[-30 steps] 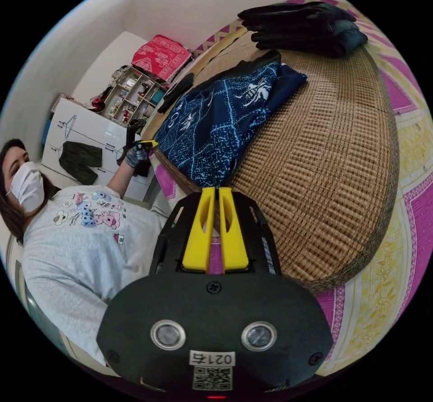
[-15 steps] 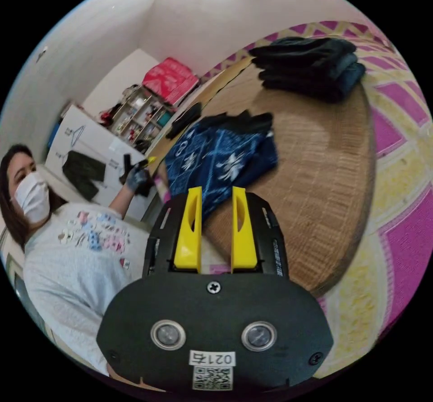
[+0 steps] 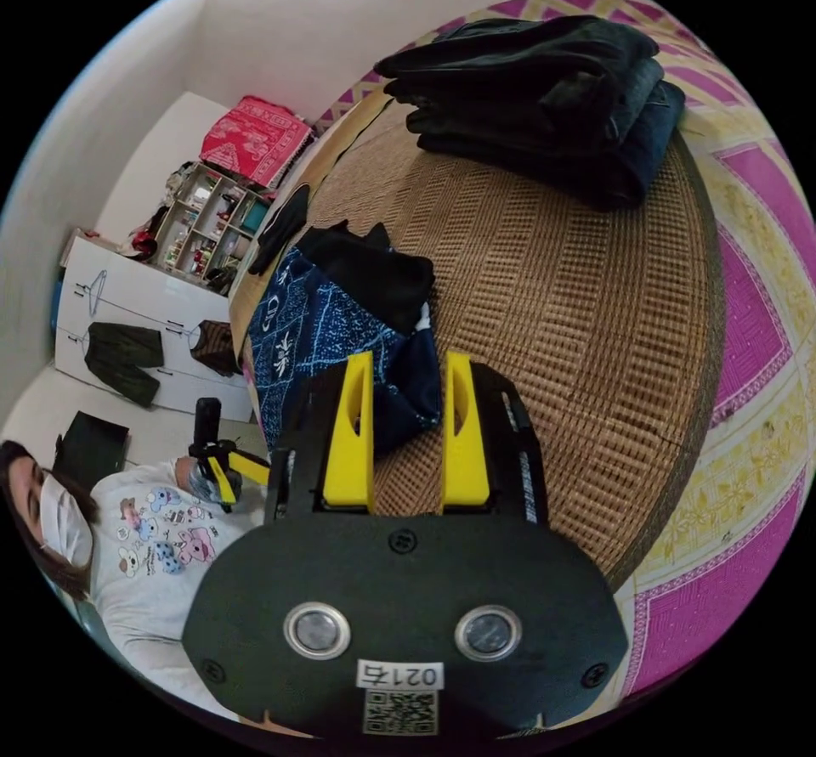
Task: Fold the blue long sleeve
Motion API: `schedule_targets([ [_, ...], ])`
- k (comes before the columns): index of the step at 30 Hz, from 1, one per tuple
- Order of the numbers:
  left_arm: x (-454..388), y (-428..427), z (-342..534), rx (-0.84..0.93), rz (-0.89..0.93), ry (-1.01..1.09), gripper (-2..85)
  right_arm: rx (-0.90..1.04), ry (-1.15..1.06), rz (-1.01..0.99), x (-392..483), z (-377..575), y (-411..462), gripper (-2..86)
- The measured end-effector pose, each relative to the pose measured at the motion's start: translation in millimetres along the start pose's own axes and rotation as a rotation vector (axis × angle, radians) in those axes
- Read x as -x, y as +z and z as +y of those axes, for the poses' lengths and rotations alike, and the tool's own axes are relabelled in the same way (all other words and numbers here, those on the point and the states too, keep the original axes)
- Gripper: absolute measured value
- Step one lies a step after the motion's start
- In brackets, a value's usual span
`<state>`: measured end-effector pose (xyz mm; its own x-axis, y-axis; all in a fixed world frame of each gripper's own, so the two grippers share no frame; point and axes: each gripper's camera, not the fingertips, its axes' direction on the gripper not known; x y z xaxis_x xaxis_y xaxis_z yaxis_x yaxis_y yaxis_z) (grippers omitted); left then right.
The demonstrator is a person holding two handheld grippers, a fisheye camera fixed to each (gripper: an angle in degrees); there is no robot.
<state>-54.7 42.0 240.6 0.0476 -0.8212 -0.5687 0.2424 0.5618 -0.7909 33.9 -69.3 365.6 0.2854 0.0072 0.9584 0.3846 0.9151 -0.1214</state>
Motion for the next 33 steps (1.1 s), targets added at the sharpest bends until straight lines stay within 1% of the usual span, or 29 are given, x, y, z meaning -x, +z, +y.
schedule_targets([
  [3, 1, 4, -5, -0.015, 0.033, -0.059, 14.2, 0.025, 0.005, -0.029, -1, -8, 7, 12.9],
  [5, -3, 1, -9, -0.044, 0.034, -0.059, 13.4, 0.026, 0.029, -0.086, -8, -16, 11, 13.1],
  [12, -16, -4, -23, -0.065, 0.124, -0.081, 12.7, 0.059, 0.080, -0.223, -23, -50, 30, 12.3],
  [14, -14, -10, -26, -0.073, 0.161, -0.098, 10.7, 0.076, 0.094, -0.273, -25, -62, 42, 10.7],
  [15, -11, -15, -28, -0.074, 0.192, -0.115, 8.6, 0.089, 0.089, -0.278, -24, -65, 46, 9.7],
  [16, -8, -20, -29, -0.071, 0.249, -0.113, 3.4, 0.114, 0.080, -0.266, -21, -70, 53, 7.5],
  [17, -8, -24, -30, -0.071, 0.280, -0.111, 0.8, 0.122, 0.074, -0.250, -16, -74, 56, 6.4],
  [18, -11, -35, -32, -0.076, 0.316, -0.084, 0.1, 0.124, 0.069, -0.245, -12, -76, 56, 5.8],
  [21, -33, -76, -38, -0.088, 0.335, 0.003, -0.7, 0.094, 0.021, -0.247, 18, -91, 45, 5.1],
  [23, -49, -110, -43, -0.128, 0.358, 0.065, -0.9, 0.069, -0.026, -0.245, 56, -111, 36, 5.0],
  [27, -74, -215, -50, -0.293, 0.344, 0.169, -0.9, 0.070, -0.103, -0.183, 129, -159, 53, 5.3],
  [31, -64, -329, -50, -0.519, 0.229, 0.138, -1.0, 0.133, -0.154, -0.125, 203, -227, 132, 5.5],
  [33, -50, -368, -52, -0.601, 0.226, 0.095, -1.0, 0.164, -0.163, -0.130, 225, -253, 174, 5.7],
])
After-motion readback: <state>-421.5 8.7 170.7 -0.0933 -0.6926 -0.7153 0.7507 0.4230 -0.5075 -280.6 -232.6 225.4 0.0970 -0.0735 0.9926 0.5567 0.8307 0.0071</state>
